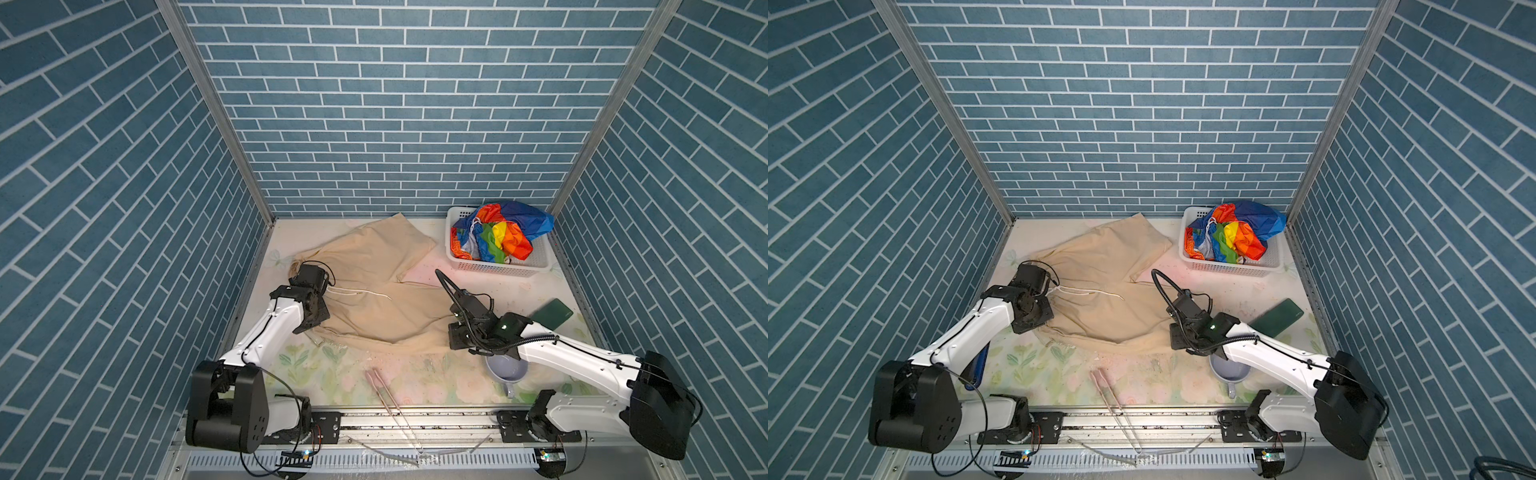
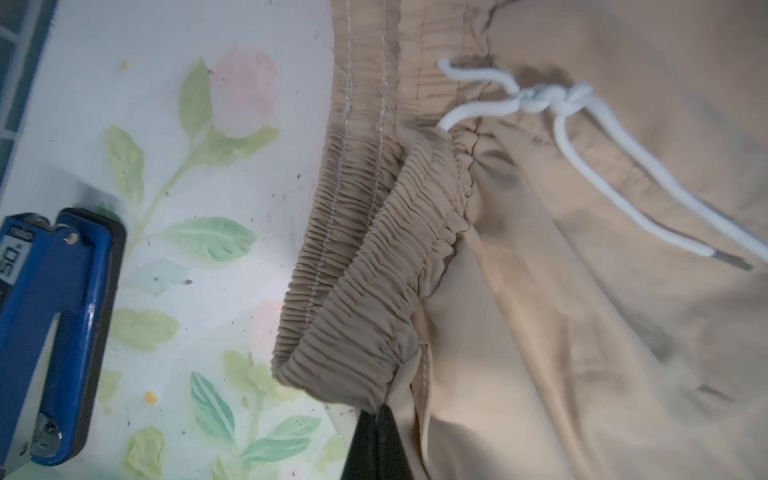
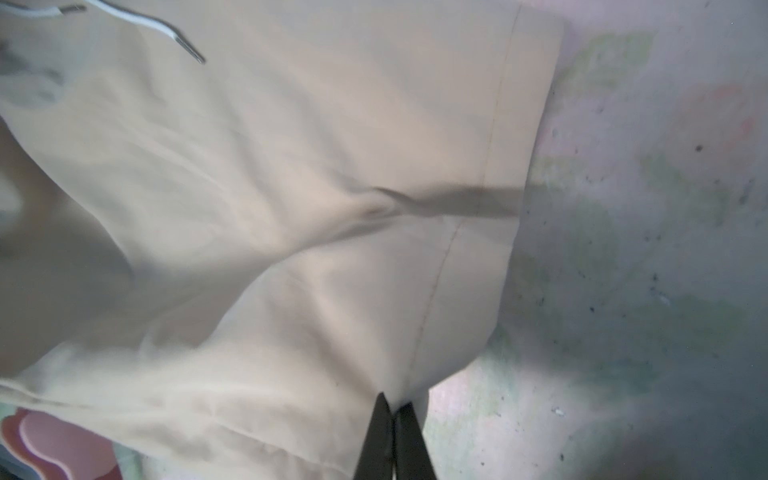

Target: Fold and stack the shorts

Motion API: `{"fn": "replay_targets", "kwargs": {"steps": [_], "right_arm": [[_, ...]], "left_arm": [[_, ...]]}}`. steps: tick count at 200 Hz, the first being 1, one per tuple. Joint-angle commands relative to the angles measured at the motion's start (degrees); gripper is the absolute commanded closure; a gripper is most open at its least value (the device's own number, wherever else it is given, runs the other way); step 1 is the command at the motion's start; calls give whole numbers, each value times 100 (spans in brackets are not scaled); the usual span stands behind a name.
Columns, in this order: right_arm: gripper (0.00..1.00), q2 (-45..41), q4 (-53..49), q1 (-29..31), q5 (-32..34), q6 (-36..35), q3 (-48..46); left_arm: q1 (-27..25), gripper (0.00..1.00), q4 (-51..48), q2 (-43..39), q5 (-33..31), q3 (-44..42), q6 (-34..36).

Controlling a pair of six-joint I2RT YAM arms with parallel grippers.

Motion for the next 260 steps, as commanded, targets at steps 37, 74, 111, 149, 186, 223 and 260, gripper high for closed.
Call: {"fn": "replay_targets", "kwargs": {"steps": [37,74,111,149,186,223,260], "right_arm": [[84,1820,-374,-567,-238,-1243,1561],[56,2070,-389,-712,-680,-1317,1935],[47,1148,-513,-704,-865,-988,1048],[47,310,-305,-247,-1396,-160,-265],[47,546,70,145,-1051,205,-494],[47,765,412,72,-407,182,-354],[47,1082,832,-325,-530,19,-272]], "left_arm": [[54,100,-78,-271,-114,171,-237],[54,100,111,-527,7,-137,-564],[54,100,70,-645,-47,-247,-525],[63,100,59,-613,-83,-154,-434],[63,100,118,-609,-35,-111,-465],[63,100,91,-682,14,-201,-490],[63,100,65,-821,40,-329,-559]]}}
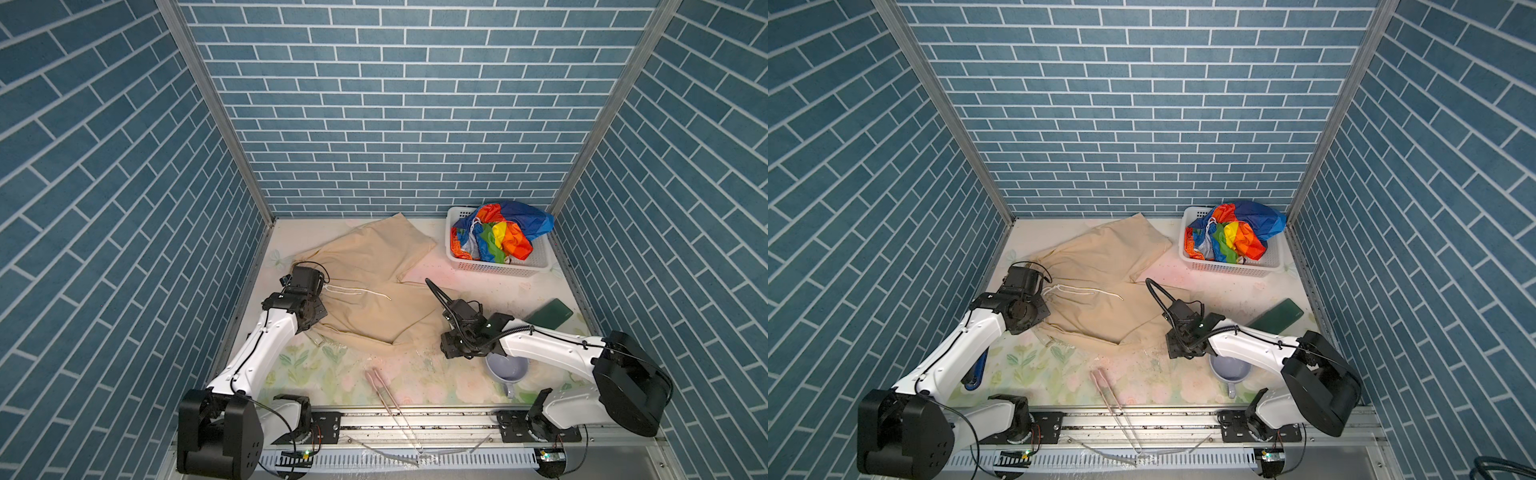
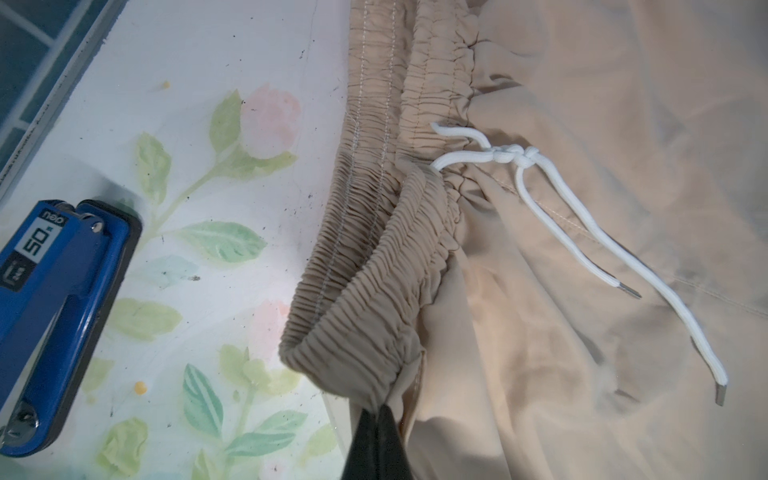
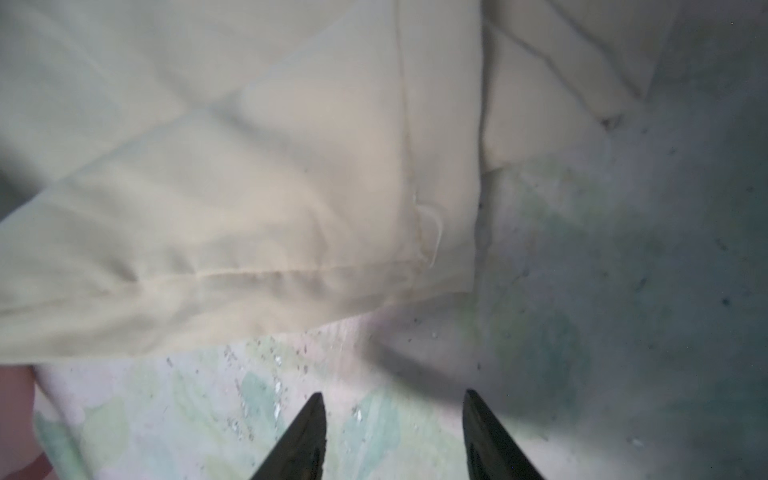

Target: Fold and stack the shorts

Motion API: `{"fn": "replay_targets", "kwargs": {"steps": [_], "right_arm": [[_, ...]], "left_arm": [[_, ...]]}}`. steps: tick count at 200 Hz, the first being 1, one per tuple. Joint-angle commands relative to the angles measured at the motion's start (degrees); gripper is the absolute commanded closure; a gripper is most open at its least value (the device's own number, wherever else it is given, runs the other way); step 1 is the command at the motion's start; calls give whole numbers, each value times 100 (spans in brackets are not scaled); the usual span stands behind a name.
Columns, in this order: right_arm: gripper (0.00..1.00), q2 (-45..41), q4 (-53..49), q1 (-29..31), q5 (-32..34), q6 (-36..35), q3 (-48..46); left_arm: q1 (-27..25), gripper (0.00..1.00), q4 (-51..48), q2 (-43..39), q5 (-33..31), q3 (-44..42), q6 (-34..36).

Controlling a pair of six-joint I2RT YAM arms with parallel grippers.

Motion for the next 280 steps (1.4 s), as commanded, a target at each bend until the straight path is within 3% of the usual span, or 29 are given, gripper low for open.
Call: {"fn": "replay_targets", "kwargs": {"steps": [1,65,84,115,151,207,234,257,280], "right_arm": [[47,194,352,-245,136,72,135],[52,829,843,-547,-192,-2,338],[63,956,982,-582,-315,31,355],[100,948,1074,-610,-412,195,298],[100,82,666,-666,63,216,252],[100,-1420,-313,-857,1306,-405,985],[100,-1451,-592,-886,1411,-553,1354],[100,-1129,-695,-895,872,-439,1292],[73,-712,-490,-883,115,-187,874]], "left_arm": [[32,100,-72,-161,-8,-98,-46],[37,99,-192,-243,-87,-97,8],[41,99,-193,-228,-88,-83,39],[67,99,-241,-203,-79,-7,75],[76,100,-406,-370,3,187,104],[68,100,-883,-883,195,737,168],[68,100,-1010,-964,160,842,208],[68,100,-977,-935,154,753,215],[68,100,-866,-895,194,618,182]]}}
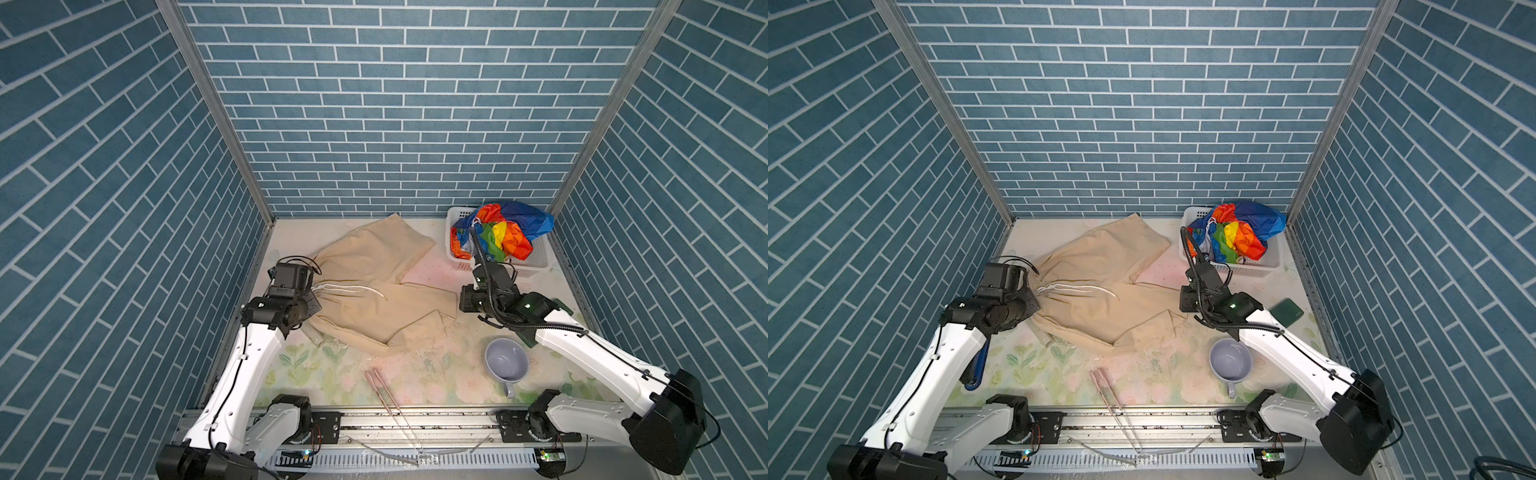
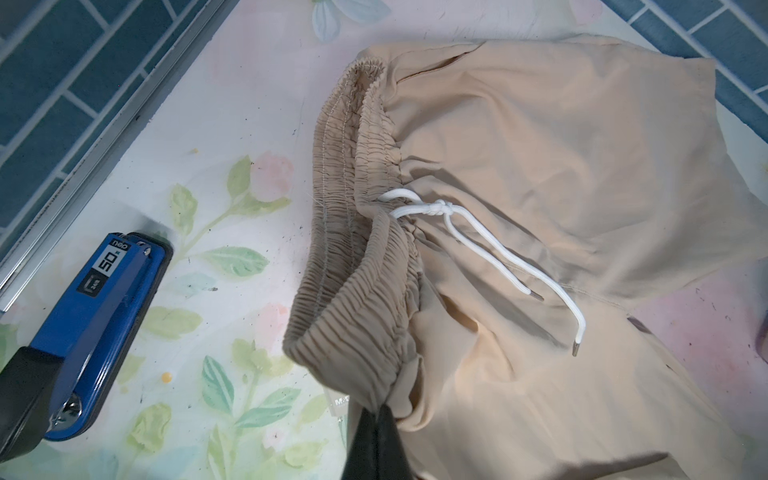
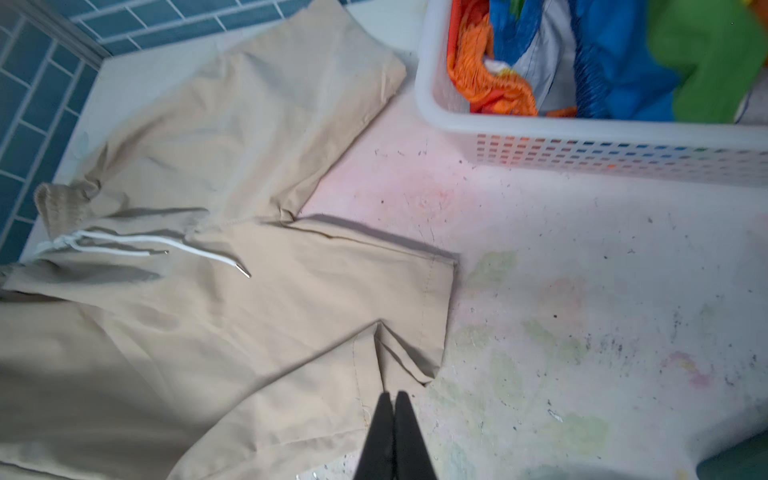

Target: Fold and stack the shorts

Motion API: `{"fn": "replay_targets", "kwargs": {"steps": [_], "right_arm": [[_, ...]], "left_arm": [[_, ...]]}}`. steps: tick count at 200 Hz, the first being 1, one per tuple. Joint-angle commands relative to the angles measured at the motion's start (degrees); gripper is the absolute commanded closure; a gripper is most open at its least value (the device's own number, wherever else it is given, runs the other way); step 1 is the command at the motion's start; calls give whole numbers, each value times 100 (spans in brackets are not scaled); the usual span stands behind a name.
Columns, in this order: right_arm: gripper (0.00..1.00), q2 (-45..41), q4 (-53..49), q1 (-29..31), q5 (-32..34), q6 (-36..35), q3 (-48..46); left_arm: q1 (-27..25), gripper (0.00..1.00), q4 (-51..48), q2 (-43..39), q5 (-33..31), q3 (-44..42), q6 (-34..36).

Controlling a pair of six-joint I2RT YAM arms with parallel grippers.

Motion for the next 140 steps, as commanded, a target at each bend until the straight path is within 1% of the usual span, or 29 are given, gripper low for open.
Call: {"fn": "replay_targets", "kwargs": {"steps": [1,9,16,31,52,65,67,72,119,140], "right_arm": [[73,424,-163,-11,-737,192,-392],[66,539,-27,-1,-925,298,-555],[62,639,87,7,-1073,366,-673],[57,831,279,56,-1244,477,-832],[53,1125,439,116,-1303,490,-867],[52,1302,604,139,-1299,504,-892],[52,1331,628,141,-1427,511,-900],[52,1402,705,139,-1505,521,-900],[52,2009,1141,148,-1775,605,-911],[55,2170,1303,155,-1914,657,-932]], "left_arm": [[24,100,-70,25,-18,-135,37],[24,100,-42,49,-5,-163,29],[24,100,-24,69,8,-163,20],[24,100,-9,113,0,-159,23],[24,100,-10,156,-14,-150,38],[24,100,-23,179,-34,-146,53],[24,100,-23,178,-39,-147,58],[24,100,-31,181,-43,-155,53],[24,100,3,179,-62,-247,45],[24,100,10,215,-81,-250,65]]}}
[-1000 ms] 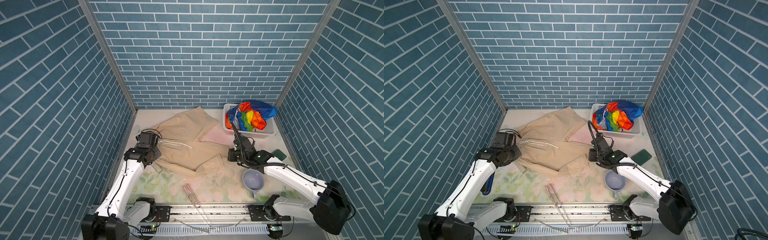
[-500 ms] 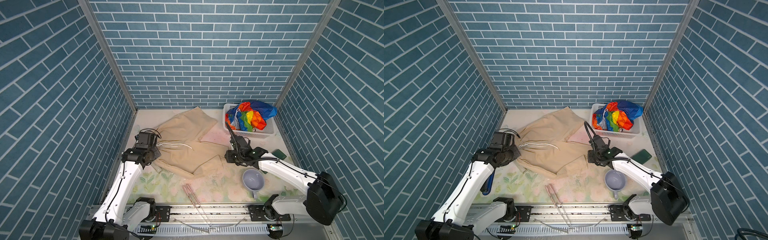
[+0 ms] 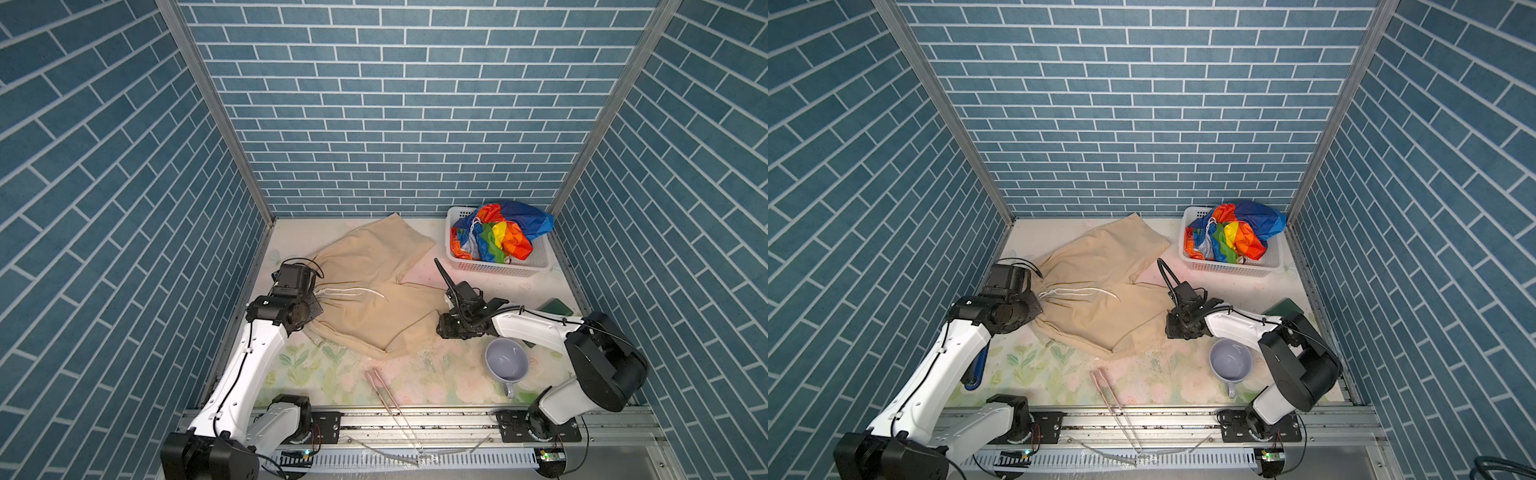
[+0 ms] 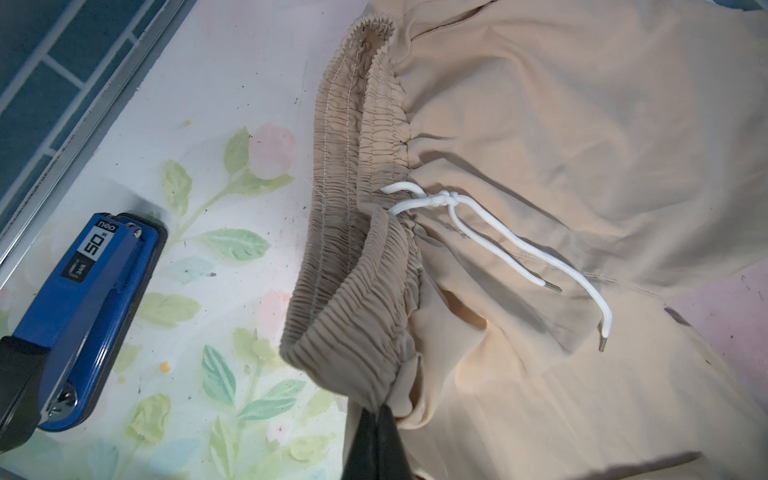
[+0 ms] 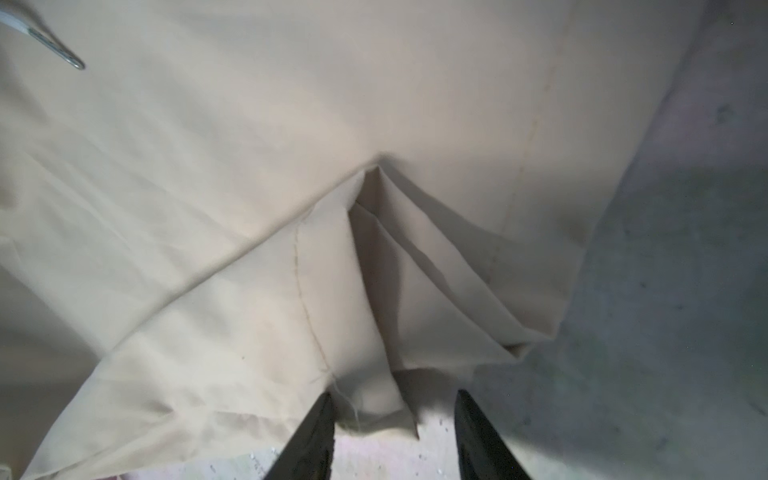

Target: Fold and stack the shorts

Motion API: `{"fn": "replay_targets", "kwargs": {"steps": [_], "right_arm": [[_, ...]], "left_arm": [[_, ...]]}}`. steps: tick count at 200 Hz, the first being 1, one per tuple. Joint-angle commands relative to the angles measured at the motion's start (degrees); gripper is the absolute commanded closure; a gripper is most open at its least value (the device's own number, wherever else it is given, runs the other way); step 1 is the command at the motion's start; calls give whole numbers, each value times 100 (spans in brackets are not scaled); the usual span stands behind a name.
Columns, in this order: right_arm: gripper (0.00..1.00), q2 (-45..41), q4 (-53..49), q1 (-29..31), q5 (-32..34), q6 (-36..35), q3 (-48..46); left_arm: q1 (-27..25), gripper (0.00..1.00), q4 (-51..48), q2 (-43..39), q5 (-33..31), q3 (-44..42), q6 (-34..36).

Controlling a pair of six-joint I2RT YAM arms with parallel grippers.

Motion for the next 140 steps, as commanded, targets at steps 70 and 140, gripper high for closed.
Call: {"fn": "replay_targets", "kwargs": {"steps": [70,140], "right_arm": [[100,-211,-50,10,24,124,234],[100,-1597,-1254,-208,1643,-811,1691]], "left_arm": [[24,100,34,103,-95,37,123],[24,100,-179,8,-13,492,227]]}}
